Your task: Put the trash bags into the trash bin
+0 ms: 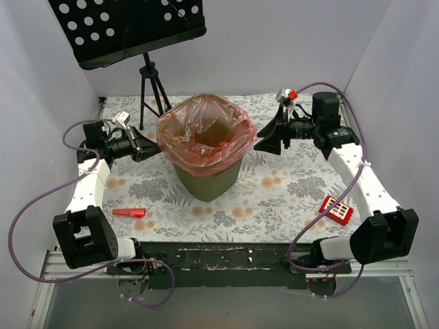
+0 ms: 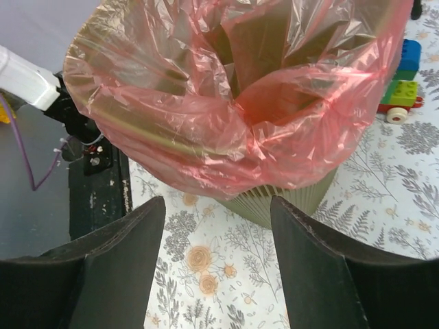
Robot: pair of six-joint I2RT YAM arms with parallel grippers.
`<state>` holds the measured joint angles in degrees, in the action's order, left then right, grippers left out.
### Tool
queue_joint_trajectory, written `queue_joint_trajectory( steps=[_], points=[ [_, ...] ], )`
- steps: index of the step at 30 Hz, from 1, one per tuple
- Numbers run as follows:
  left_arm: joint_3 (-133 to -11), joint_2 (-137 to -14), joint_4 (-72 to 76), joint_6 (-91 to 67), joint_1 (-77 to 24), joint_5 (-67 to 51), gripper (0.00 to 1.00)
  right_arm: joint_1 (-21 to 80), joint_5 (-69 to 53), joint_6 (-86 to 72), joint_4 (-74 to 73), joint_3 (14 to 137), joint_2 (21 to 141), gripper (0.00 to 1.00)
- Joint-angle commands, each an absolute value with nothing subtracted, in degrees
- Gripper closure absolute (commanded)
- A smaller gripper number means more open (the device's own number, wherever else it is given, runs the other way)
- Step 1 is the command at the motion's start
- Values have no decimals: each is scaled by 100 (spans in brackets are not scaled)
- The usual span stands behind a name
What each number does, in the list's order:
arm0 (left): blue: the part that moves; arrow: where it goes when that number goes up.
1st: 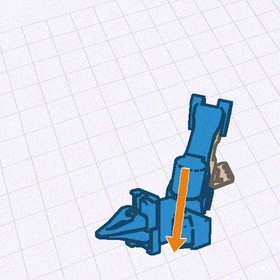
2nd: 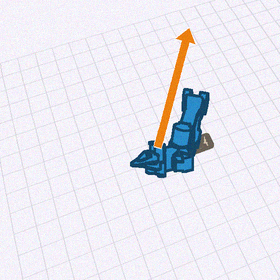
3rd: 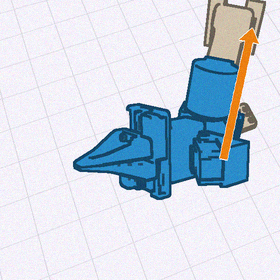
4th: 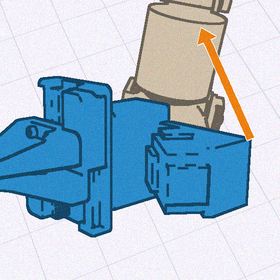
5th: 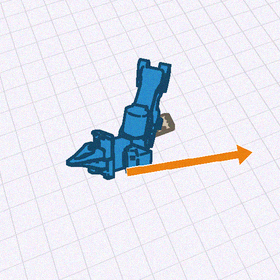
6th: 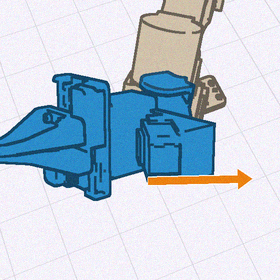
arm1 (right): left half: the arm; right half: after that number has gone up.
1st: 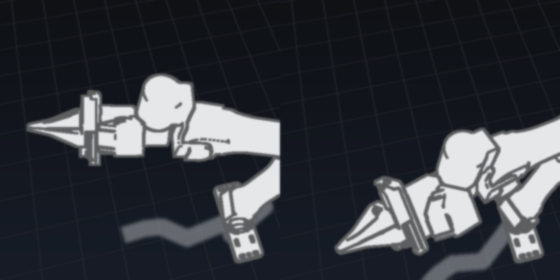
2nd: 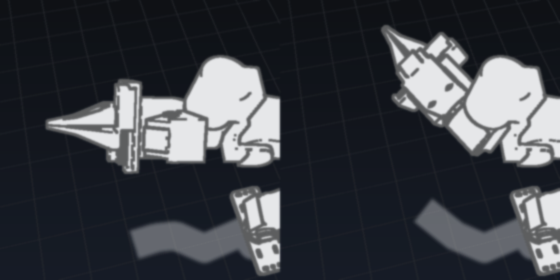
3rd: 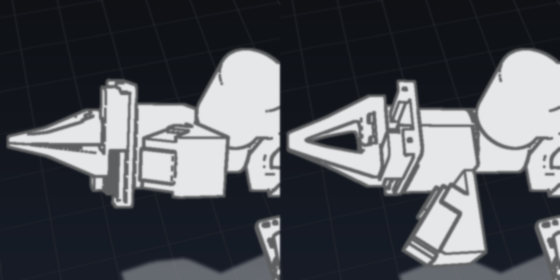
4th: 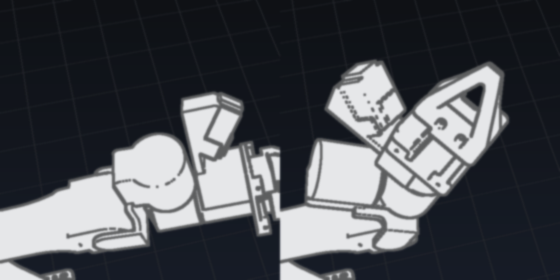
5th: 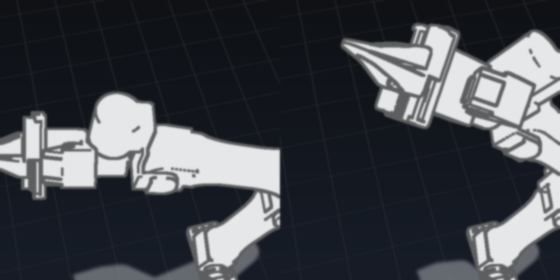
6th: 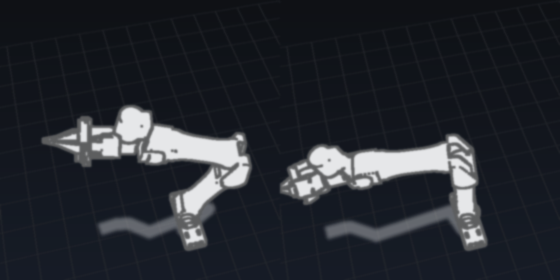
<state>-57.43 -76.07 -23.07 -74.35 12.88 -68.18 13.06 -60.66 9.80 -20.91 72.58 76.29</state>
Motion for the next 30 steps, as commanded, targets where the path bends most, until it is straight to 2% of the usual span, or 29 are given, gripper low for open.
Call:
queue_joint_trajectory(
  steps=[1, 7, 10, 13, 15, 16, 22, 30],
  points=[
    [-5889, -7541, -2303, -7339, 1266, -6794, 100, 1424, -6416, 396, -1424, 7436, 7813, 29],
    [-5854, -7471, -2259, -7374, 1266, -6794, 100, 1520, -6267, 71, -1082, 7225, 7963, 29],
    [-5810, -7462, -2233, -7392, 1266, -6794, 100, 1521, -6275, -193, -853, 7233, 8077, 38],
    [-5766, -7462, -2189, -7427, 1266, -6803, 100, 1529, -6284, -290, -773, 7251, 8165, 68],
    [-5757, -7453, -2136, -7471, 1266, -6820, 100, 1529, -6319, -238, -869, 7233, 8191, 93],
    [-5739, -7462, -2110, -7479, 1266, -6829, 100, 1529, -6319, -89, -1027, 7216, 8174, 99],
    [-5459, -7462, -2057, -7374, 1266, -6592, 100, 1529, -6065, 606, -1626, 6672, 7937, 99],
    [-5194, -7629, -1679, -7532, 1274, -6557, 100, 1529, -5713, 457, -1415, 6503, 7963, 99]
  ],
)
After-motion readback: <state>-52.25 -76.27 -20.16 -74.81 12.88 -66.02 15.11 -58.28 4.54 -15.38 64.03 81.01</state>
